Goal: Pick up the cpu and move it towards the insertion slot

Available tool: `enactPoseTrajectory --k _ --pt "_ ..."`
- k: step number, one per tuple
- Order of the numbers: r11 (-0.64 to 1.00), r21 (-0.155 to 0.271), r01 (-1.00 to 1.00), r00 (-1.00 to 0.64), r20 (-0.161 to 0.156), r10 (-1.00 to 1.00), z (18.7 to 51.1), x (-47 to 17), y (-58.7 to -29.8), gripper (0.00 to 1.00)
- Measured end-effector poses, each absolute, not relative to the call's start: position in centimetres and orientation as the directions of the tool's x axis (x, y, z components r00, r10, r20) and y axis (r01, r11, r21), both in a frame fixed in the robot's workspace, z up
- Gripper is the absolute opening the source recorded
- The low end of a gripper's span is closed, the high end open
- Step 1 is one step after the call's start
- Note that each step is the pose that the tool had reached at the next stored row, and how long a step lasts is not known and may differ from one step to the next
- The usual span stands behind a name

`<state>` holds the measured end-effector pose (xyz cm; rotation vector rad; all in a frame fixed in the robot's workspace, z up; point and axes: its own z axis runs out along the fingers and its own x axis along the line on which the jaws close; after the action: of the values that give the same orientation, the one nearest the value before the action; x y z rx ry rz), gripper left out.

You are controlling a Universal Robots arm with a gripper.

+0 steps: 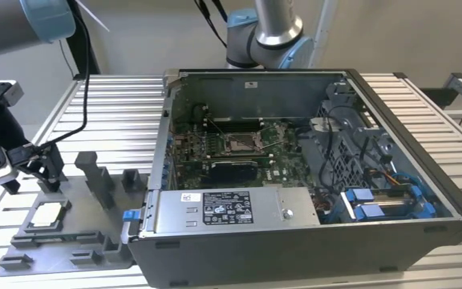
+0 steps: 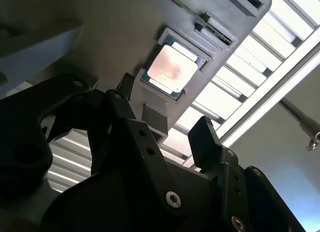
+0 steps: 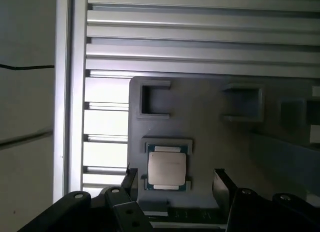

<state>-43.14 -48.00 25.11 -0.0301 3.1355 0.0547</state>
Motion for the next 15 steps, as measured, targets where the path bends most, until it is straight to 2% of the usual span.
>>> enactPoseTrajectory --k 15 --pt "0.999 0.035 -0.019 -1.000 -0.006 -0.019 22.4 -43.4 -48.3 1.00"
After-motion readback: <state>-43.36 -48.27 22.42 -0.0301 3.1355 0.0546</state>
